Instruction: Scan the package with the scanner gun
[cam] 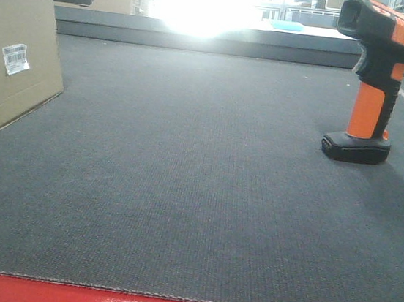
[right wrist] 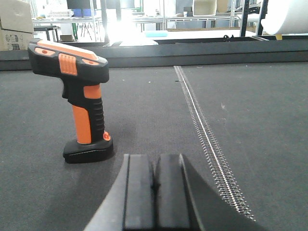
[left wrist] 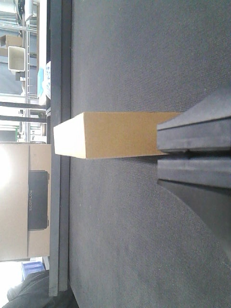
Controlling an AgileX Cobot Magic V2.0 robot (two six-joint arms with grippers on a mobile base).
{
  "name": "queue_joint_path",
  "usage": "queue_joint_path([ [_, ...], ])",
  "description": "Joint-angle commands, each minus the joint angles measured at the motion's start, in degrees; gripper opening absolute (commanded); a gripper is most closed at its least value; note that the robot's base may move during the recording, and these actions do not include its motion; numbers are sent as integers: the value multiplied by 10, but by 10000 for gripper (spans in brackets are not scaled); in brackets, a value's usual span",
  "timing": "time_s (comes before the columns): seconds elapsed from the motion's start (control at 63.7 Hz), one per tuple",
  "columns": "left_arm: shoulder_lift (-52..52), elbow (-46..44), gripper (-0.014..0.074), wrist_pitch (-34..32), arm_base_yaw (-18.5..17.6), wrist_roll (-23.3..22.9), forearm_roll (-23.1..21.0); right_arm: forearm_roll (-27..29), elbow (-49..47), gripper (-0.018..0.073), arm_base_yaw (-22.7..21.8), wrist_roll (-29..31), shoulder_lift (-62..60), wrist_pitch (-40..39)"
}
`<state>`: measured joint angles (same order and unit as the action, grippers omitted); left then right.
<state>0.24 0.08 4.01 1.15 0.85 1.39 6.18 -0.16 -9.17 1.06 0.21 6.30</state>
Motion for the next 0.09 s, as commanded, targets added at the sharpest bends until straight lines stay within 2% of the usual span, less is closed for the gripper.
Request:
queue_joint_path([
  [0.0,-2,-1,-111,-12,-2,0,1,-5,2,-153,-3,-1,-2,-7],
  [0.078,-2,-1,-111,-12,-2,0,1,-5,2,-153,-3,-1,-2,-7],
])
